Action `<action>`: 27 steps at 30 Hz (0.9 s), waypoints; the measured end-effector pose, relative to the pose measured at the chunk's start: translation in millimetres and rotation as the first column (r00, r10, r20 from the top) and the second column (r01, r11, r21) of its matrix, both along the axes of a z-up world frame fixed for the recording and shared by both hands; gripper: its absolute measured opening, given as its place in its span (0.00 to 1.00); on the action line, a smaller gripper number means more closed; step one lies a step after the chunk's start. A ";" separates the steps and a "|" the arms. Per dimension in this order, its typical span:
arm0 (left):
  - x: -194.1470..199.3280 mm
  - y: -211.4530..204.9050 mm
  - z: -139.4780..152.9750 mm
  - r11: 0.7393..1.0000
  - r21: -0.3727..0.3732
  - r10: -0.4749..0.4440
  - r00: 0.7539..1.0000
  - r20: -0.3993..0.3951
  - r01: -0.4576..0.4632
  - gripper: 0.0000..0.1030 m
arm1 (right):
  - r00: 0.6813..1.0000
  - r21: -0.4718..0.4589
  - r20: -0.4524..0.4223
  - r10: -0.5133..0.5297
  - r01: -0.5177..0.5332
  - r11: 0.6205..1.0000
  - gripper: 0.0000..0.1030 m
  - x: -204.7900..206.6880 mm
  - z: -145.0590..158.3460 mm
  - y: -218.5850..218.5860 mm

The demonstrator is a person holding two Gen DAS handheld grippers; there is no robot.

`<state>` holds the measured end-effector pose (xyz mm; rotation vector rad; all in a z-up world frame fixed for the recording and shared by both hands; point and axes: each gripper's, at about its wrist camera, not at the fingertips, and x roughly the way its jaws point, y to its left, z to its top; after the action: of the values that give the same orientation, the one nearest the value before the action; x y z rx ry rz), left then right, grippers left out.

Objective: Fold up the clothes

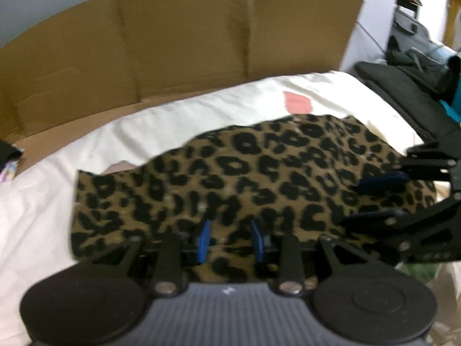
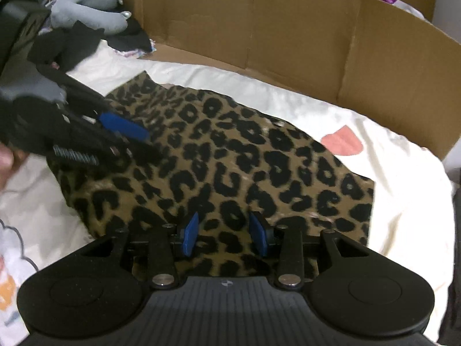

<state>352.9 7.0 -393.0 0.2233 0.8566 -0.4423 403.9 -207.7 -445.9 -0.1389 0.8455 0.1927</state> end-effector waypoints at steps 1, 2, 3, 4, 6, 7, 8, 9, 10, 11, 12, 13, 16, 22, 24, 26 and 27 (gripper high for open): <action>-0.3 4.8 3.9 1.000 -0.003 0.016 1.000 0.001 -0.016 0.31 | 1.000 -0.004 -0.002 -0.018 0.018 1.000 0.45 0.2 1.0 -5.0; -1.3 9.7 8.3 0.999 -0.009 0.033 0.999 0.002 -0.033 0.31 | 0.999 -0.008 -0.005 -0.038 0.038 0.999 0.44 0.6 2.2 -10.0; -3.2 14.7 13.0 0.999 -0.019 0.046 0.999 0.003 -0.046 0.31 | 0.999 -0.011 -0.002 -0.053 0.053 0.999 0.44 0.1 5.1 -14.3; -6.6 19.3 18.4 0.998 -0.034 0.054 0.999 0.005 -0.054 0.31 | 0.998 -0.013 0.002 -0.067 0.067 0.998 0.44 -0.6 8.5 -18.5; -15.3 20.5 27.6 0.998 -0.053 0.046 0.999 0.018 -0.045 0.31 | 0.997 -0.004 0.012 -0.082 0.082 0.997 0.44 -3.5 16.2 -23.8; -19.7 19.9 31.8 0.997 -0.061 0.040 0.999 0.026 -0.039 0.31 | 0.997 0.013 0.020 -0.079 0.078 0.997 0.44 -6.2 20.7 -24.0; -23.0 18.0 33.0 0.998 -0.063 0.031 0.999 0.030 -0.029 0.31 | 0.997 0.029 0.028 -0.076 0.075 0.997 0.44 -8.9 25.2 -24.3; -25.3 14.8 31.2 0.998 -0.061 0.020 0.999 0.030 -0.018 0.31 | 0.997 0.045 0.036 -0.073 0.072 0.996 0.44 -11.6 29.7 -24.6; -27.6 11.6 29.3 0.998 -0.059 0.008 1.000 0.030 -0.007 0.31 | 0.997 0.061 0.044 -0.071 0.068 0.996 0.44 -14.3 34.2 -24.9; -29.9 8.3 27.4 0.998 -0.056 -0.003 1.000 0.030 0.005 0.31 | 0.996 0.077 0.052 -0.068 0.064 0.995 0.44 -17.0 38.7 -25.2; -32.2 5.1 25.6 0.998 -0.054 -0.015 0.999 0.030 0.016 0.31 | 0.997 0.087 0.055 -0.061 0.056 0.995 0.44 -18.5 40.7 -21.8; -34.6 1.9 23.7 0.998 -0.051 -0.026 0.999 0.031 0.028 0.31 | 0.997 0.096 0.056 -0.052 0.046 0.994 0.44 -19.7 41.9 -17.4; -41.5 -7.8 18.1 0.997 -0.044 -0.060 0.998 0.031 0.062 0.32 | 0.998 0.102 0.052 -0.024 0.019 0.995 0.44 -26.3 40.0 -5.0; -54.2 -23.7 7.5 0.992 -0.029 -0.119 0.993 0.029 0.119 0.32 | 0.999 0.050 0.002 0.036 -0.036 0.998 0.44 -32.3 14.9 15.4; -54.1 -15.7 5.9 0.995 -0.021 -0.099 0.995 0.024 0.099 0.31 | 0.999 0.016 -0.007 0.047 -0.047 0.999 0.44 -33.6 4.4 16.1; -54.0 -7.8 4.3 0.997 -0.013 -0.079 0.997 0.019 0.079 0.31 | 0.999 -0.009 -0.001 0.052 -0.052 0.999 0.44 -34.2 0.6 13.1; -53.9 -3.8 3.6 0.998 -0.009 -0.069 0.997 0.017 0.069 0.31 | 0.999 -0.017 0.001 0.053 -0.053 0.998 0.44 -34.3 0.1 11.0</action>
<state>299.0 3.2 -389.5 0.2477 0.8325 -0.5085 369.6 -196.6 -445.8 -0.1774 0.8428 0.2351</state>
